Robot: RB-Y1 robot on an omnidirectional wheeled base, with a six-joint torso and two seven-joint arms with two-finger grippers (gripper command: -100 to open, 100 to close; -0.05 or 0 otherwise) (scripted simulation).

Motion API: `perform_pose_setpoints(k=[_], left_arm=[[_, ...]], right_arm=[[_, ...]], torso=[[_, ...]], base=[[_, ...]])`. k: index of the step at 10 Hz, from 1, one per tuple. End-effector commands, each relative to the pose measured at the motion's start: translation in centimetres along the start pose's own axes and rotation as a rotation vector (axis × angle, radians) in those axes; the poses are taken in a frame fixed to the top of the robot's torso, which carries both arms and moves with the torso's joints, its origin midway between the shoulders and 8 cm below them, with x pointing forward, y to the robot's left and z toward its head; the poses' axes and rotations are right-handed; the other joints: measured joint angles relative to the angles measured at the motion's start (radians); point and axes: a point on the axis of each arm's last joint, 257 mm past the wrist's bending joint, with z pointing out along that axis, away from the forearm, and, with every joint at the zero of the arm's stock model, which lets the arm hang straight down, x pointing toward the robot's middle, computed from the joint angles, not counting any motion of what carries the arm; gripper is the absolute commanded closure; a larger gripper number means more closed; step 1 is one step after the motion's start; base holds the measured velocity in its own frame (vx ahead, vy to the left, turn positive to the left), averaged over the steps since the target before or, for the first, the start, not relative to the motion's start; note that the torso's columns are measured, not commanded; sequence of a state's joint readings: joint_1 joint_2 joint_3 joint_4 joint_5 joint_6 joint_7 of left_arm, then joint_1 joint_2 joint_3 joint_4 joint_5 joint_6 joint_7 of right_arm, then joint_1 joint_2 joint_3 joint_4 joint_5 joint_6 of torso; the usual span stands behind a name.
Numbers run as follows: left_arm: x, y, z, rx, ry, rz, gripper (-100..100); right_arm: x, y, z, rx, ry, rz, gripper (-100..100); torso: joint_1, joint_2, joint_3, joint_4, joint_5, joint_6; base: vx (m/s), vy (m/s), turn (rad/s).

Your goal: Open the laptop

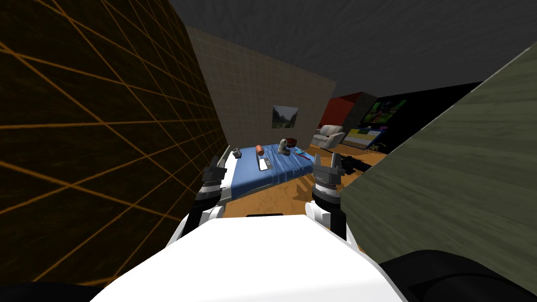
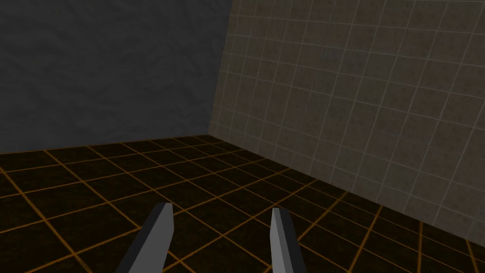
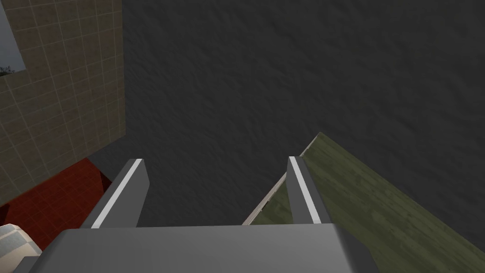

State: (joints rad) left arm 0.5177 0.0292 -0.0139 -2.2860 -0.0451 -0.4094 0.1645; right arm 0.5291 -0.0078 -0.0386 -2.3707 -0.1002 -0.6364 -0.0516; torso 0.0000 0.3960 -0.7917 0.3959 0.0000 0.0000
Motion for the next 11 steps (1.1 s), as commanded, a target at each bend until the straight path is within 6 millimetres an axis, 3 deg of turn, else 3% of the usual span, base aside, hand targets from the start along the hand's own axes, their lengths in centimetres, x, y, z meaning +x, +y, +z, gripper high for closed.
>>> perform_pose_setpoints(k=[1, 3, 4, 6, 11], left_arm=[[0.0, 0.0, 0.0, 0.0, 0.0, 0.0, 0], [0.0, 0.0, 0.0, 0.0, 0.0, 0.0, 0], [0.3, 1.2, 0.0, -0.032, 0.033, 0.021, -100], [0.3, 3.6, 0.0, -0.097, 0.067, 0.052, -100], [-0.6, 9.2, -0.4, -0.239, 0.102, 0.116, -100]], right_arm=[[0.0, 0.0, 0.0, 0.0, 0.0, 0.0, 0], [0.0, 0.0, 0.0, 0.0, 0.0, 0.0, 0], [0.0, 0.0, 0.0, 0.0, 0.0, 0.0, 0], [0.0, 0.0, 0.0, 0.001, 0.0, 0.0, 0], [0.0, 0.0, 0.0, 0.001, 0.0, 0.0, 0]], torso=[[0.0, 0.074, -0.147, 0.074, 0.0, 0.0], [0.0, 0.222, -0.443, 0.221, 0.0, 0.0], [0.0, 0.295, -0.59, 0.295, 0.0, 0.0], [-0.001, 0.337, -0.68, 0.338, 0.0, 0.0], [0.0, 0.343, -0.684, 0.342, 0.0, 0.0]], base=[[0.0, 0.0, 0.0], [0.0, 0.0, 0.0], [0.016, -0.012, -0.085], [0.031, -0.025, -0.132], [0.04, -0.033, -0.134]])
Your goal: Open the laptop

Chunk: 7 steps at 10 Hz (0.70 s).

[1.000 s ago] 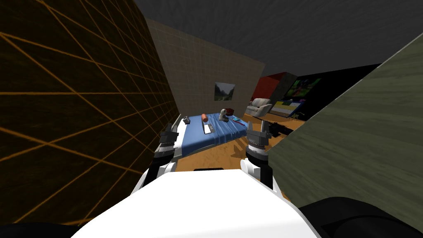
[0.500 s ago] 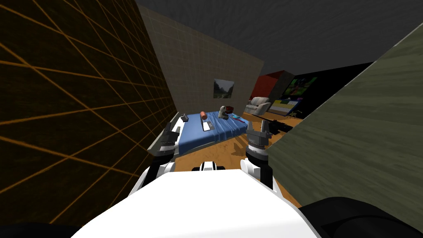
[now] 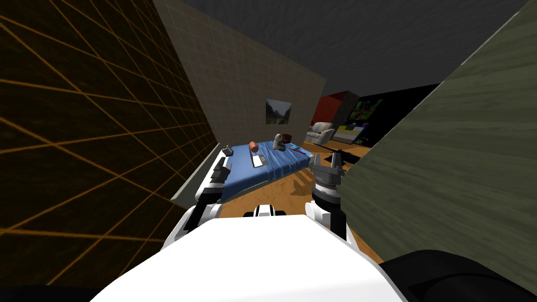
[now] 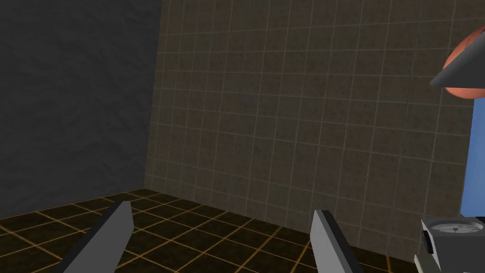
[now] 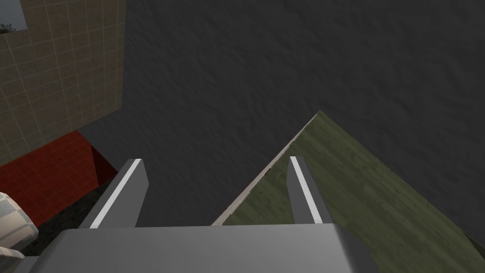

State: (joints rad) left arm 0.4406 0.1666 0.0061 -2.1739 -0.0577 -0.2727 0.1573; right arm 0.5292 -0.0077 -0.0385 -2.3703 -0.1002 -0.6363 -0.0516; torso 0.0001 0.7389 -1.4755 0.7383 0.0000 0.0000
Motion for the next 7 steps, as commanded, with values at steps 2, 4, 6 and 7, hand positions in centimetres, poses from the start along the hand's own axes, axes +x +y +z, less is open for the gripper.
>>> perform_pose_setpoints(k=[2, 4, 6, 7], left_arm=[[-0.5, 4.5, 0.0, -0.113, 0.019, 0.048, -100], [-1.0, 6.7, 0.0, -0.171, 0.027, 0.076, -100], [-1.7, 8.8, 0.0, -0.226, 0.033, 0.105, -100], [-2.0, 9.7, 0.0, -0.252, 0.036, 0.119, -100]], right_arm=[[0.0, 0.0, 0.0, 0.0, 0.0, 0.0, 0], [0.0, 0.0, 0.0, 0.0, 0.0, 0.0, 0], [0.0, 0.0, 0.0, 0.0, 0.0, 0.0, 0], [0.0, 0.0, 0.0, 0.0, 0.0, 0.0, 0]], torso=[[0.0, 0.0, 0.0, 0.0, 0.0, 0.0], [-0.001, -0.002, -0.001, -0.001, 0.0, 0.0], [0.0, -0.001, 0.0, 0.0, 0.0, 0.0], [0.0, -0.001, -0.001, 0.0, 0.0, 0.0]], base=[[0.033, -0.025, -0.121], [0.042, -0.033, -0.15], [0.04, -0.025, -0.117], [0.044, -0.024, -0.121]])
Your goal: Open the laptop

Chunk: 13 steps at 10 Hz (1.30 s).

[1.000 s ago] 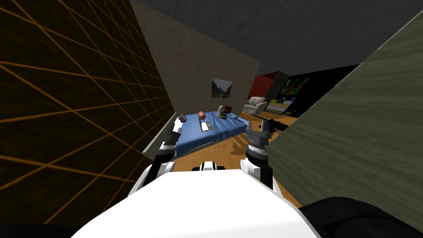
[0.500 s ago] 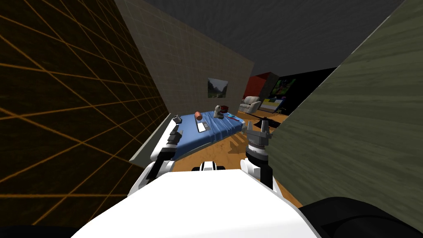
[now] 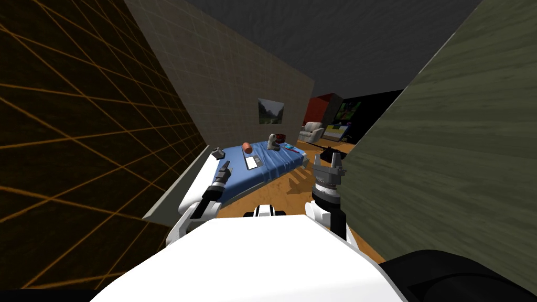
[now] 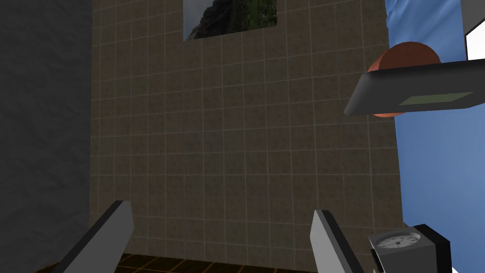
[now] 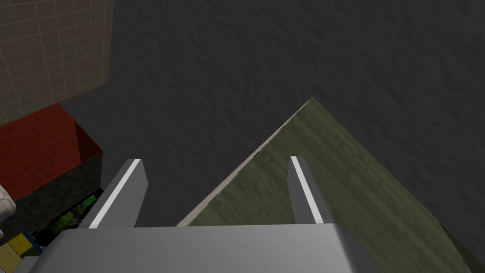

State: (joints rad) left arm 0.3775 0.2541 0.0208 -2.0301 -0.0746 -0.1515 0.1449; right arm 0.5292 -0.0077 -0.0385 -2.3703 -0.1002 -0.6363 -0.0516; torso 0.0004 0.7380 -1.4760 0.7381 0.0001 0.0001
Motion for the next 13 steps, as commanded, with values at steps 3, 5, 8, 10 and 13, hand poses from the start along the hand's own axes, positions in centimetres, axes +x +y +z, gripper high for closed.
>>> perform_pose_setpoints(k=[3, 5, 8, 10, 13], left_arm=[[-1.3, 4.2, 0.8, -0.118, 0.008, 0.066, -100], [-2.0, 5.9, 1.0, -0.164, 0.01, 0.096, -100], [-4.1, 9.0, 1.3, -0.257, 0.01, 0.166, -100], [-5.5, 10.6, 1.5, -0.309, 0.006, 0.208, -100], [-8.1, 13.1, 1.5, -0.395, -0.008, 0.274, -100]], right_arm=[[0.0, 0.0, 0.0, 0.0, 0.0, 0.0, 0], [0.0, 0.0, 0.0, 0.0, 0.0, 0.0, 0], [0.0, 0.0, 0.0, 0.0, 0.0, 0.0, 0], [0.0, 0.0, 0.0, 0.0, 0.0, 0.0, 0], [0.0, 0.0, 0.0, 0.0, 0.0, 0.0, 0]], torso=[[0.0, 0.0, 0.0, 0.0, 0.0, 0.0], [0.0, 0.0, 0.0, 0.0, 0.0, 0.0], [-0.001, -0.001, -0.001, 0.0, 0.0, 0.0], [0.0, 0.0, 0.0, 0.0, 0.0, 0.0], [0.0, 0.0, 0.0, 0.0, 0.0, 0.0]], base=[[0.034, -0.019, -0.106], [0.033, -0.02, -0.097], [0.046, -0.026, -0.155], [0.042, -0.019, -0.12], [0.046, -0.021, -0.129]])
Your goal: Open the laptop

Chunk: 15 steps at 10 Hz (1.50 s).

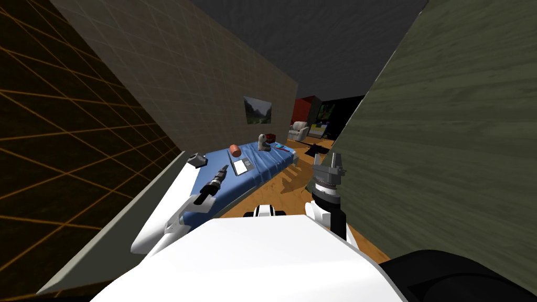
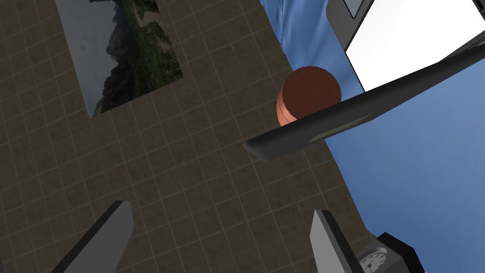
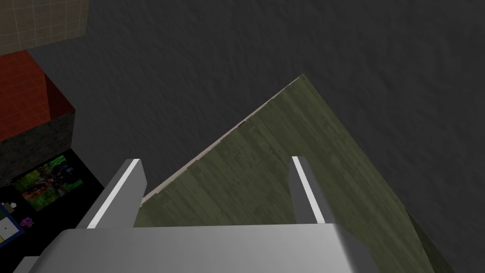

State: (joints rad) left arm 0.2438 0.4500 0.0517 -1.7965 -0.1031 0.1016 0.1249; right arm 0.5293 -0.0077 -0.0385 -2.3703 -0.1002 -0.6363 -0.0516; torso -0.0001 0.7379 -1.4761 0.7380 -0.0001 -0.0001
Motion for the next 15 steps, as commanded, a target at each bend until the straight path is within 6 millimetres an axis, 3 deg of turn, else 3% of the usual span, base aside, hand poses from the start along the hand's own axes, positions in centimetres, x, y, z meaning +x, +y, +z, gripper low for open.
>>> perform_pose_setpoints(k=[1, 3, 4, 11, 13, 14, 15], left_arm=[[-2.1, 2.7, 0.9, -0.083, -0.017, 0.056, -100], [-3.9, 4.6, 1.5, -0.146, -0.035, 0.099, -100], [-3.9, 4.6, 1.5, -0.146, -0.035, 0.099, -100], [-10.2, 9.4, 2.2, -0.322, -0.106, 0.212, -100], [-9.9, 9.2, 2.1, -0.31, -0.1, 0.204, -100], [-9.8, 9.2, 2.1, -0.309, -0.1, 0.204, 100], [-11.1, 10.2, 1.5, -0.359, -0.098, 0.265, 100]], right_arm=[[0.0, 0.0, 0.0, 0.0, 0.0, 0.0, 0], [0.0, 0.0, 0.0, 0.0, 0.0, 0.0, 0], [0.0, 0.0, 0.0, 0.0, 0.0, 0.0, 0], [0.0, 0.0, 0.0, 0.0, 0.0, 0.0, 0], [0.0, 0.0, 0.0, 0.0, 0.0, 0.0, 0], [0.0, 0.0, 0.0, 0.0, 0.0, 0.0, 0], [0.0, 0.0, 0.0, 0.0, 0.0, 0.0, 0]], torso=[[0.0, 0.0, 0.0, 0.0, 0.0, 0.0], [0.0, 0.0, 0.0, 0.0, 0.0, 0.0], [0.0, 0.0, 0.0, 0.0, 0.0, 0.0], [0.0, 0.0, 0.0, 0.0, 0.0, 0.0], [0.0, 0.001, 0.001, 0.0, 0.0, 0.0], [0.0, 0.002, 0.001, 0.0, 0.0, 0.0], [0.001, 0.001, 0.001, 0.0, 0.0, 0.0]], base=[[0.046, -0.019, -0.16], [0.047, -0.015, -0.134], [0.035, -0.012, -0.053], [0.038, -0.012, -0.109], [0.009, -0.001, -0.012], [0.0, 0.0, 0.0], [0.062, -0.073, -0.119]])
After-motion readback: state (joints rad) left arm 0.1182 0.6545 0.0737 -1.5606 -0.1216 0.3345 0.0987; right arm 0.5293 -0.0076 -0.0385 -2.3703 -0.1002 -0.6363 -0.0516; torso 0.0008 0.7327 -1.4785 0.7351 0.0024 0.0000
